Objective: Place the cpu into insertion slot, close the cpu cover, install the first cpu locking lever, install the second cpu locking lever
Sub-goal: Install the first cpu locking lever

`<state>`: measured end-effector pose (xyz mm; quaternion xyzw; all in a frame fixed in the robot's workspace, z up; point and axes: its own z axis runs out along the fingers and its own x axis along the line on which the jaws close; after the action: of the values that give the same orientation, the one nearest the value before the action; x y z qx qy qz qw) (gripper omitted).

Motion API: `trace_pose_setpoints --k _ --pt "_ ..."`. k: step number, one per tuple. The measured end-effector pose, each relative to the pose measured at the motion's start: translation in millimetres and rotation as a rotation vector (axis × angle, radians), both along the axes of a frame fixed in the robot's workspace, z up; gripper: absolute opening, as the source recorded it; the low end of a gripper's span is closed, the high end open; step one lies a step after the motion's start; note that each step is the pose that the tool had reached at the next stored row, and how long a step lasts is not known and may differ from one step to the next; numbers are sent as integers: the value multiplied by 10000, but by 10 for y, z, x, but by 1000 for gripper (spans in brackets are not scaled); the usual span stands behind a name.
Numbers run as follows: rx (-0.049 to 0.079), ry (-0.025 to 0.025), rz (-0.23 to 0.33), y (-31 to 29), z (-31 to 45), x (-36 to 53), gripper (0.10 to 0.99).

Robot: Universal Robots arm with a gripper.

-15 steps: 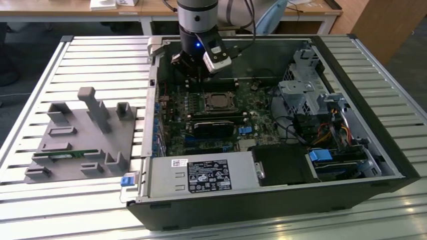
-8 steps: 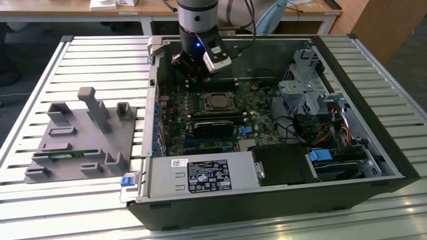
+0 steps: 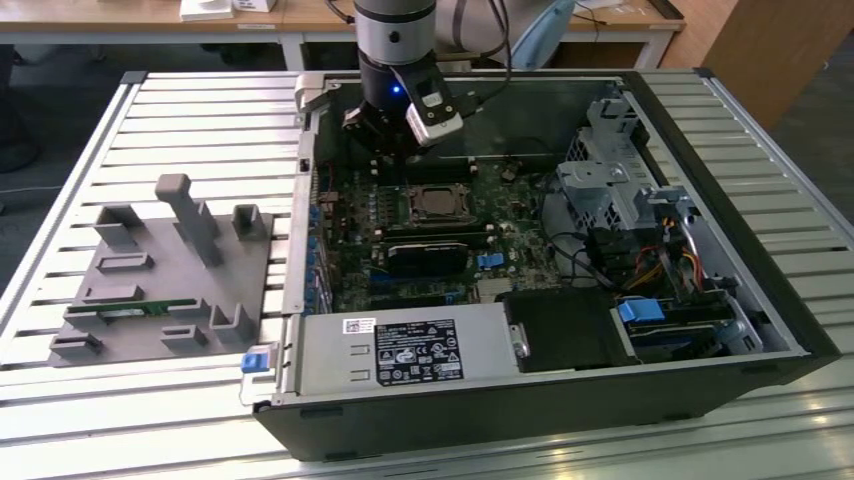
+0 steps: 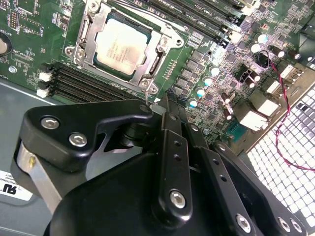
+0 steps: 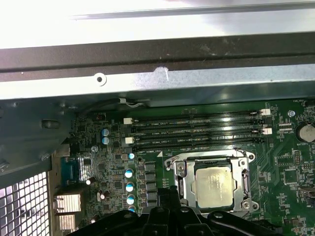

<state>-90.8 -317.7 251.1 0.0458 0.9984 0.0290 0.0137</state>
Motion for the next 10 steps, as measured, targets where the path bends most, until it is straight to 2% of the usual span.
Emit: trace_pose_setpoints --k 4,10 --pt "44 0 -3 1 -1 -6 106" --pt "45 0 0 6 -5 -64 106"
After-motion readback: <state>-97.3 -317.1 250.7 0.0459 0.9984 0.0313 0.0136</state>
